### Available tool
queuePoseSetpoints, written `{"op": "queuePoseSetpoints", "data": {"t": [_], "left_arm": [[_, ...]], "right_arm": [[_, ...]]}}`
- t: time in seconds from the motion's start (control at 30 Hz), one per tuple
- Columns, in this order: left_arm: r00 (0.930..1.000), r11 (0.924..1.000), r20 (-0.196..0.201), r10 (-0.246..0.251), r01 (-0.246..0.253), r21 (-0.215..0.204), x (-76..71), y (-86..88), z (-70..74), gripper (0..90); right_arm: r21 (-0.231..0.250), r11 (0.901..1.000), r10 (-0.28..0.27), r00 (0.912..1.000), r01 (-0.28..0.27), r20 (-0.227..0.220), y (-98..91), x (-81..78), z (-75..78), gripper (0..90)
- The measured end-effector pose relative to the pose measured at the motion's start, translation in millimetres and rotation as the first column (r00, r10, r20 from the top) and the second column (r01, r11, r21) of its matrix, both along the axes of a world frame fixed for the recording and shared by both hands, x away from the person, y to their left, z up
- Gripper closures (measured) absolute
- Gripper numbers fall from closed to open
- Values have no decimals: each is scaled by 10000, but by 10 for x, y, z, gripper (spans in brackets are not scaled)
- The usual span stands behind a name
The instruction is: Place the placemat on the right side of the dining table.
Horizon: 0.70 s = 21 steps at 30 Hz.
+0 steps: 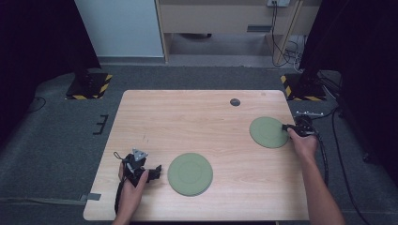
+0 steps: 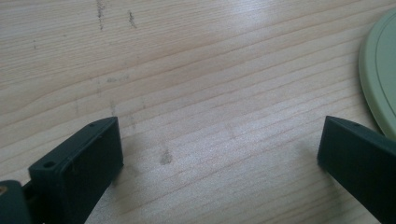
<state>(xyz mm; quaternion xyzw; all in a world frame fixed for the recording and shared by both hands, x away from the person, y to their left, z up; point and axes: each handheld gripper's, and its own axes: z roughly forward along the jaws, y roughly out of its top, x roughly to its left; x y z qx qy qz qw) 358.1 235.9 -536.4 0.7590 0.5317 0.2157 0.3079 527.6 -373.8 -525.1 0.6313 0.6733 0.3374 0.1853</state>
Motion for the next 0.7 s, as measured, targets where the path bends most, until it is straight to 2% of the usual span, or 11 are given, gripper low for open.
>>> {"op": "queuePoseSetpoints", "data": {"t": [0.23,0.4,0.43,0.7], "left_arm": [[10000,10000,4,5,-5,-3,0,0,0,0],[10000,10000,3,6,-6,-4,0,0,0,0],[10000,10000,5,7,-7,-6,0,0,0,0],[10000,10000,5,8,-8,-5,0,0,0,0]], "right_arm": [[-17,10000,-34,10000,34,33,-16,-3,4,659],[110,9998,-141,9997,139,200,-14,-5,35,494],[110,9998,-141,9997,139,200,-14,-5,35,494],[158,9999,44,9990,-51,439,88,11,79,257]]}}
